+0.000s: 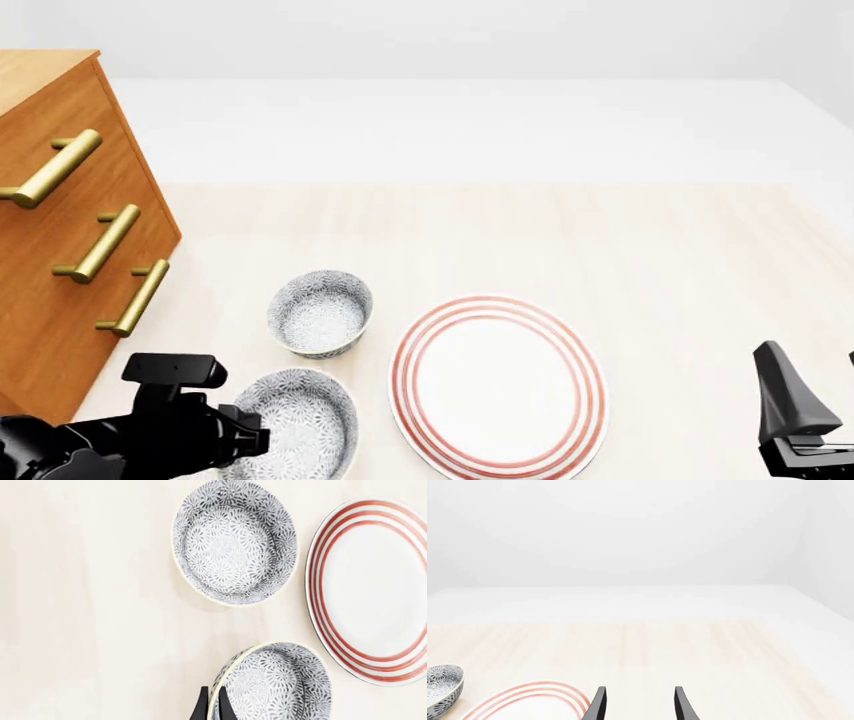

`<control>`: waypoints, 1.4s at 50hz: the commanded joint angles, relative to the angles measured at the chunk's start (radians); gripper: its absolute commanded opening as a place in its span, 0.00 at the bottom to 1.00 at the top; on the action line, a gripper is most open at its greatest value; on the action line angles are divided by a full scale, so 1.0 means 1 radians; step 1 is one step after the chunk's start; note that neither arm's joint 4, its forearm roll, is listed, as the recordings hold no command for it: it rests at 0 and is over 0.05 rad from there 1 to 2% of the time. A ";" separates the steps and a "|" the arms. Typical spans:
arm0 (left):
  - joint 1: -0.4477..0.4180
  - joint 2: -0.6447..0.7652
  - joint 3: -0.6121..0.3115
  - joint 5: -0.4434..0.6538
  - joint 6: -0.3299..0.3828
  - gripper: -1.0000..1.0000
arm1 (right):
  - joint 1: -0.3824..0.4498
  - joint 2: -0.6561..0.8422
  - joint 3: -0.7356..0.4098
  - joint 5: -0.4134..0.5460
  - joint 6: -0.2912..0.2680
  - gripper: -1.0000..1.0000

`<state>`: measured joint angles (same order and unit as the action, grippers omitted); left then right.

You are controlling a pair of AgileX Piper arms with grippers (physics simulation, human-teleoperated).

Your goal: Stack the bowl in the middle on the bowl at the back.

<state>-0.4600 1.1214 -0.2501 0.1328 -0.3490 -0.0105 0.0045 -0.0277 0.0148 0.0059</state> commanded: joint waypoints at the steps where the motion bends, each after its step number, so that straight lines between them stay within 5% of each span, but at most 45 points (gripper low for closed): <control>1: 0.018 -0.121 -0.063 0.144 0.002 0.00 | 0.002 0.001 0.001 -0.002 -0.002 1.00; 21: -0.067 -0.388 -0.173 0.446 -0.089 0.00 | 0.004 0.005 -0.003 -0.004 -0.003 1.00; 29: -0.118 -0.491 -0.287 0.629 -0.115 0.00 | 0.003 0.005 -0.003 -0.003 0.000 1.00; 46: -0.199 -0.652 -0.341 0.853 -0.145 0.00 | 0.008 0.004 -0.006 0.001 -0.011 1.00; 70: -0.374 -0.757 -0.328 0.940 -0.227 0.00 | 0.005 0.001 -0.007 -0.003 -0.004 1.00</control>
<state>-0.7682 0.4013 -0.5858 1.0505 -0.5542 -0.0053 0.0058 -0.0345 0.0140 0.0006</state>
